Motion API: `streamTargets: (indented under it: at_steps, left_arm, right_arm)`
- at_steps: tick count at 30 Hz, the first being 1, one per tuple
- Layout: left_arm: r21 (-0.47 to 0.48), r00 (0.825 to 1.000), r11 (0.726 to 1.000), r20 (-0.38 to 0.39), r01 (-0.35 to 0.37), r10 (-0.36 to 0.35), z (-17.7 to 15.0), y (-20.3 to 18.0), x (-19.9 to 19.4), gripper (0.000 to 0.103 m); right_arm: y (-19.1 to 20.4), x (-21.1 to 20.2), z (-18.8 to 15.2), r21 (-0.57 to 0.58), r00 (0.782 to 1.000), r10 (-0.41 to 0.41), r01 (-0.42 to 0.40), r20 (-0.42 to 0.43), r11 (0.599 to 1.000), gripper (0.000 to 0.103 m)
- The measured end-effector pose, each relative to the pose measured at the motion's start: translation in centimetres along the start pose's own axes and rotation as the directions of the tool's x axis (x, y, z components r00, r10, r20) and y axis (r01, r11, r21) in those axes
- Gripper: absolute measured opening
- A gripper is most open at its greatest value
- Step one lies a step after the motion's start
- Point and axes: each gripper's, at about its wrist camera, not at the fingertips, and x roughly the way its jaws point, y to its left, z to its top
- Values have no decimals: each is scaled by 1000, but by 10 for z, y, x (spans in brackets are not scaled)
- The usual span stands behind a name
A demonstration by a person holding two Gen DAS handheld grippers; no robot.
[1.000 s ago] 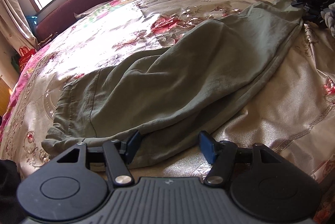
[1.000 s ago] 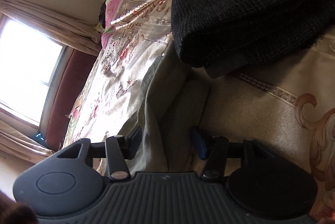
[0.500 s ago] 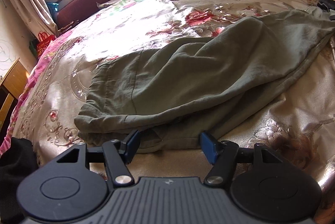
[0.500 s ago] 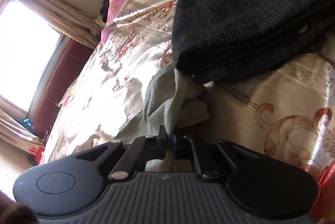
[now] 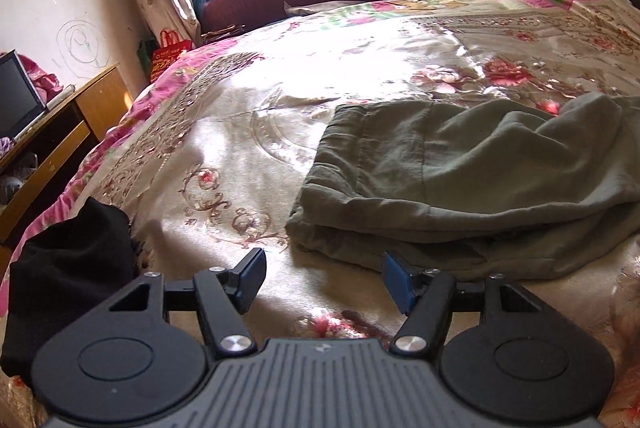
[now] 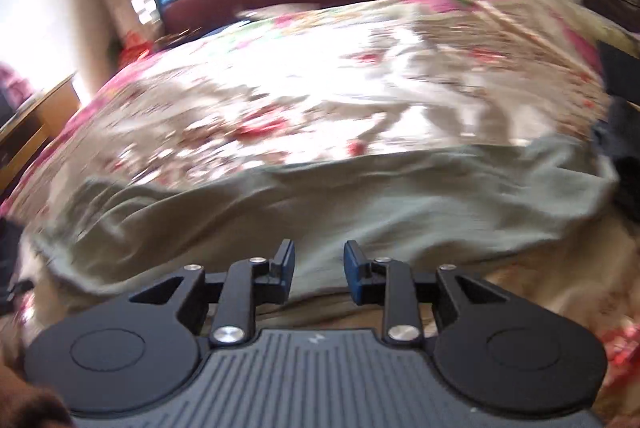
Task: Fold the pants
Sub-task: 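Move both open grippers back toward the folded green pants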
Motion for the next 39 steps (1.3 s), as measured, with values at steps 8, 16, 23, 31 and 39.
streamTargets:
  at_steps: [8, 16, 23, 31, 39]
  left_arm:
    - [-109, 999, 994, 20, -30, 32, -27, 40, -7, 78]
    - [-127, 998, 992, 61, -10, 17, -33, 59, -5, 78]
    - [-136, 994, 991, 108, 4, 11, -22, 61, -3, 78]
    - [-87, 997, 996, 72, -18, 24, -29, 56, -10, 78]
    - [-62, 986, 997, 167, 42, -31, 10, 40, -13, 79]
  right_arm:
    - [202, 101, 24, -447, 930, 351, -361, -109, 818, 41]
    - [236, 150, 40, -396, 959, 243, -282, -148, 874, 2]
    - [245, 114, 85, -248, 927, 370, -347, 54, 905, 2]
    - [257, 161, 23, -230, 915, 333, -383, -228, 895, 11]
    - [150, 91, 32, -174, 972, 222, -233, -81, 957, 29]
